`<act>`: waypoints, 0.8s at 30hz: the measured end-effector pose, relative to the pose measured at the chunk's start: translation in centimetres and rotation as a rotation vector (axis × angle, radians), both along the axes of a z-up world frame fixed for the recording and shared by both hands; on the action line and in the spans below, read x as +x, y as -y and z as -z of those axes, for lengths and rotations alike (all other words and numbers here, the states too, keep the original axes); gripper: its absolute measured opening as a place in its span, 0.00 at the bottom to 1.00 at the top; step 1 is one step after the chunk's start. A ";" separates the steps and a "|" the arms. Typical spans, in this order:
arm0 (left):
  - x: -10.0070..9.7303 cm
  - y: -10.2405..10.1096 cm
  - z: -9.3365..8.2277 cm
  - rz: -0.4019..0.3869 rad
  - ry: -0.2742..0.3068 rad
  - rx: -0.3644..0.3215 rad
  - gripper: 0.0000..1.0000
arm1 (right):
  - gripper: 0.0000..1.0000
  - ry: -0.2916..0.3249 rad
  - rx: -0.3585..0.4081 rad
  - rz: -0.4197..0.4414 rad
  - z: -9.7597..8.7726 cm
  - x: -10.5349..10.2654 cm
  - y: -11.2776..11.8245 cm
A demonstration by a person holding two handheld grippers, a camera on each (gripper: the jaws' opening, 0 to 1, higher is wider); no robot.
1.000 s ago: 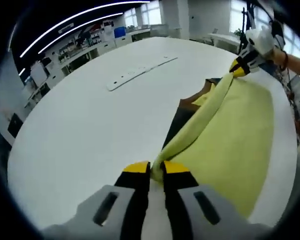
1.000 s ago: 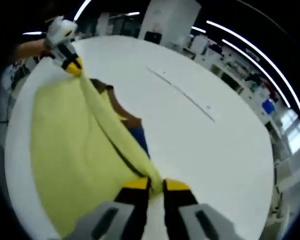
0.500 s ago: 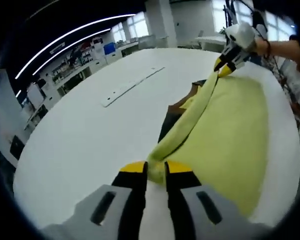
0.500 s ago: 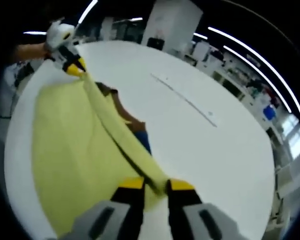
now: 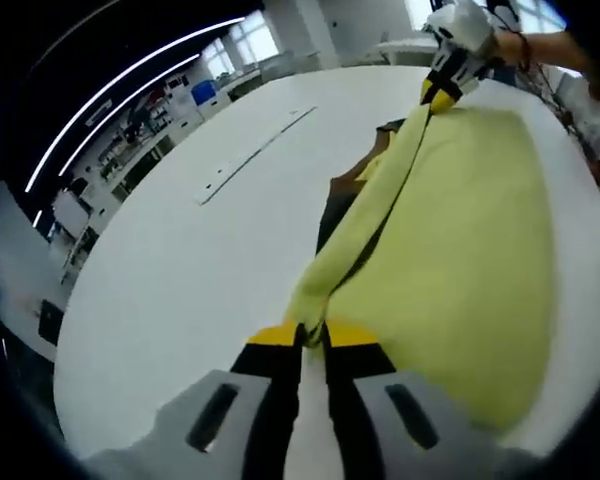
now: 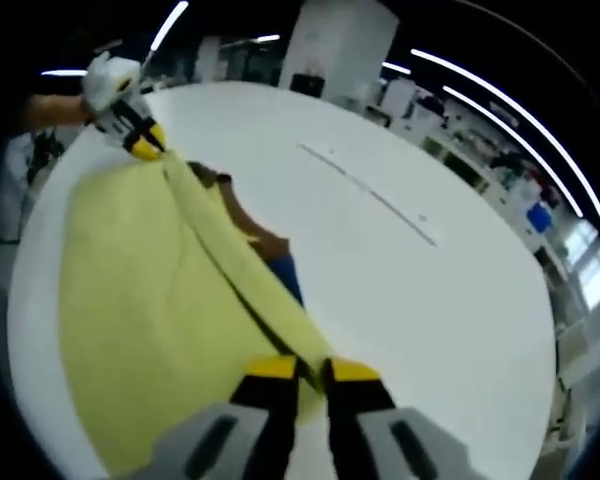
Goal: Fold the garment on the visible template until the final outline fits inside the template.
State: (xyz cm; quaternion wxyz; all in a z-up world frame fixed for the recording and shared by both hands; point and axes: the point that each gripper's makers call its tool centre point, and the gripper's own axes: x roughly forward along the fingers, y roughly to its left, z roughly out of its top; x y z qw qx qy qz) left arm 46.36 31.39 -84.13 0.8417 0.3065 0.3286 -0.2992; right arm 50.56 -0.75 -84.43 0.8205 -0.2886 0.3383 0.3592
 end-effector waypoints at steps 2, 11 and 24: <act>0.1 0.0 0.3 -0.001 -0.003 -0.002 0.04 | 0.01 -0.002 0.004 0.005 0.1 0.0 -0.1; 0.4 0.2 -1.6 -0.046 0.046 -0.024 0.00 | 0.00 -0.025 0.071 0.075 -0.5 0.4 0.1; 3.1 -0.9 -3.6 -0.362 0.061 -0.338 0.00 | 0.00 0.033 0.203 0.261 -2.7 2.8 0.6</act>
